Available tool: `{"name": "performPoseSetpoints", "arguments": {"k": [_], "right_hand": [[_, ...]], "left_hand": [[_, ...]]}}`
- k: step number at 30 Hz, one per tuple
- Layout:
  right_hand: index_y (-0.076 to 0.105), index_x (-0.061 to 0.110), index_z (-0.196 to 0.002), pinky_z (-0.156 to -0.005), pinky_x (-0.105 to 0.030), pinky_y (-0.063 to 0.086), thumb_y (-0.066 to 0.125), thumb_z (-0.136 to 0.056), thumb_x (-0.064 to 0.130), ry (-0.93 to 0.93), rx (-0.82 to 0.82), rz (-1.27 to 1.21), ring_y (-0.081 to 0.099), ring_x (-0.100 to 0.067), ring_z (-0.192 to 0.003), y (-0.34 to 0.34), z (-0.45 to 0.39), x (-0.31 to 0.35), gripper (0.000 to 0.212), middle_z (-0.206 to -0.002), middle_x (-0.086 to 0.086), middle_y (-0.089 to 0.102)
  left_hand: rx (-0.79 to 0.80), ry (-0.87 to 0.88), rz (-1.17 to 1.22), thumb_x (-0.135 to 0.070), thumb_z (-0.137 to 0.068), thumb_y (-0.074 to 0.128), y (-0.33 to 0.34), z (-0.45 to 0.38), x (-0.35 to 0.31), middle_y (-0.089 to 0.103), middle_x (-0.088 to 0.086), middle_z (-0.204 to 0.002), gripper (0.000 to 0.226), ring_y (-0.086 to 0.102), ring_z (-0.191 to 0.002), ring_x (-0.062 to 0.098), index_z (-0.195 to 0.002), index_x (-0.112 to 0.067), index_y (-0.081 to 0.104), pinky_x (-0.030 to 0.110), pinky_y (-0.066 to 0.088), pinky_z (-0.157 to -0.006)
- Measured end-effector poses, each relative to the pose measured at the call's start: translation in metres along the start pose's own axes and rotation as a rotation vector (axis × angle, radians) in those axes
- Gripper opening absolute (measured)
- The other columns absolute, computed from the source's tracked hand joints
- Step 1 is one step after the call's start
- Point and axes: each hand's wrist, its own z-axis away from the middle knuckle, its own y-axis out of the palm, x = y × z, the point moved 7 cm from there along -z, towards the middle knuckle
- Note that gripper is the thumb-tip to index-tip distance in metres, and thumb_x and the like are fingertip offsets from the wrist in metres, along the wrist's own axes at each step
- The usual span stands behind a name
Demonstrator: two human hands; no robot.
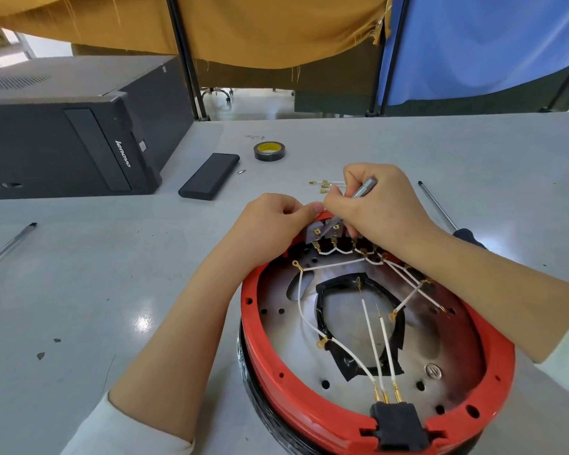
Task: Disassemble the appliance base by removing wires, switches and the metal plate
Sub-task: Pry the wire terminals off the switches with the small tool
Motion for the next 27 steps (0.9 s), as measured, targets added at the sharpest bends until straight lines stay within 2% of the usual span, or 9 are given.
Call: {"name": "performPoseSetpoints", "arguments": {"k": [2, 4, 8, 11, 14, 18, 21, 27], "right_hand": [[0.039, 0.009, -0.055, -0.041, -0.026, 0.039, 0.063, -0.081, 0.013, -0.001, -0.005, 0.015, 0.043, -0.007, -0.029, 0.0, 0.001, 0.001, 0.035, -0.041, -0.013, 0.048], [0.04, 0.006, -0.056, -0.043, -0.025, 0.039, 0.063, -0.082, 0.014, -0.011, -0.013, 0.018, 0.043, -0.009, -0.03, 0.0, 0.001, 0.003, 0.036, -0.044, -0.018, 0.05], [0.042, 0.002, -0.058, -0.05, -0.035, 0.043, 0.064, -0.084, 0.016, -0.059, -0.046, 0.042, 0.05, -0.035, -0.047, -0.001, 0.004, 0.009, 0.037, -0.055, -0.028, 0.05], [0.04, 0.002, -0.057, -0.051, -0.039, 0.043, 0.065, -0.083, 0.016, -0.066, -0.057, 0.05, 0.05, -0.042, -0.054, -0.001, 0.004, 0.012, 0.039, -0.056, -0.03, 0.049], [0.038, 0.008, -0.055, -0.046, -0.037, 0.041, 0.064, -0.082, 0.013, -0.022, -0.028, 0.039, 0.046, -0.033, -0.043, 0.002, -0.001, 0.008, 0.038, -0.051, -0.026, 0.045], [0.036, 0.012, -0.052, -0.044, -0.024, 0.039, 0.059, -0.079, 0.01, 0.076, 0.078, 0.021, 0.042, -0.015, -0.033, 0.008, -0.01, -0.003, 0.036, -0.037, -0.008, 0.045], [0.036, 0.013, -0.051, -0.041, -0.017, 0.036, 0.059, -0.077, 0.008, 0.111, 0.128, 0.004, 0.04, -0.014, -0.033, 0.011, -0.013, -0.005, 0.035, -0.032, -0.001, 0.044], [0.039, 0.012, -0.052, -0.048, -0.02, 0.039, 0.061, -0.076, 0.01, 0.148, 0.187, 0.016, 0.042, -0.016, -0.042, 0.013, -0.015, -0.004, 0.033, -0.037, -0.004, 0.049]], "left_hand": [[-0.002, -0.002, 0.002, -0.052, -0.088, 0.051, 0.0, 0.0, 0.0, 0.04, -0.011, -0.04, 0.05, 0.038, -0.039, 0.002, -0.074, -0.005, 0.062, 0.009, 0.029, -0.036], [-0.006, 0.004, -0.002, -0.051, -0.089, 0.051, 0.0, 0.0, 0.0, 0.039, -0.011, -0.039, 0.05, 0.038, -0.038, 0.002, -0.073, -0.005, 0.061, 0.01, 0.028, -0.036], [0.0, 0.012, -0.01, -0.051, -0.089, 0.05, 0.0, 0.0, -0.001, 0.042, -0.008, -0.046, 0.046, 0.04, -0.038, 0.0, -0.07, -0.01, 0.061, 0.009, 0.029, -0.036], [0.006, 0.01, -0.007, -0.049, -0.09, 0.05, 0.0, 0.0, -0.002, 0.044, -0.007, -0.048, 0.045, 0.041, -0.038, 0.0, -0.071, -0.01, 0.061, 0.009, 0.03, -0.036], [-0.003, 0.019, -0.028, -0.048, -0.091, 0.05, 0.0, 0.0, -0.003, 0.042, -0.007, -0.046, 0.044, 0.041, -0.037, 0.0, -0.064, -0.013, 0.056, 0.009, 0.03, -0.037], [-0.006, 0.025, -0.052, -0.049, -0.09, 0.05, 0.0, -0.001, -0.004, 0.042, -0.006, -0.048, 0.045, 0.041, -0.039, 0.003, -0.068, -0.012, 0.058, 0.009, 0.03, -0.038], [-0.008, 0.023, -0.062, -0.05, -0.09, 0.05, -0.001, 0.0, -0.003, 0.043, -0.005, -0.05, 0.048, 0.038, -0.043, 0.006, -0.071, -0.008, 0.06, 0.009, 0.031, -0.039], [-0.009, 0.03, -0.078, -0.052, -0.09, 0.049, -0.001, 0.0, -0.004, 0.041, -0.006, -0.049, 0.049, 0.039, -0.041, 0.003, -0.07, -0.008, 0.058, 0.009, 0.031, -0.04]]}}
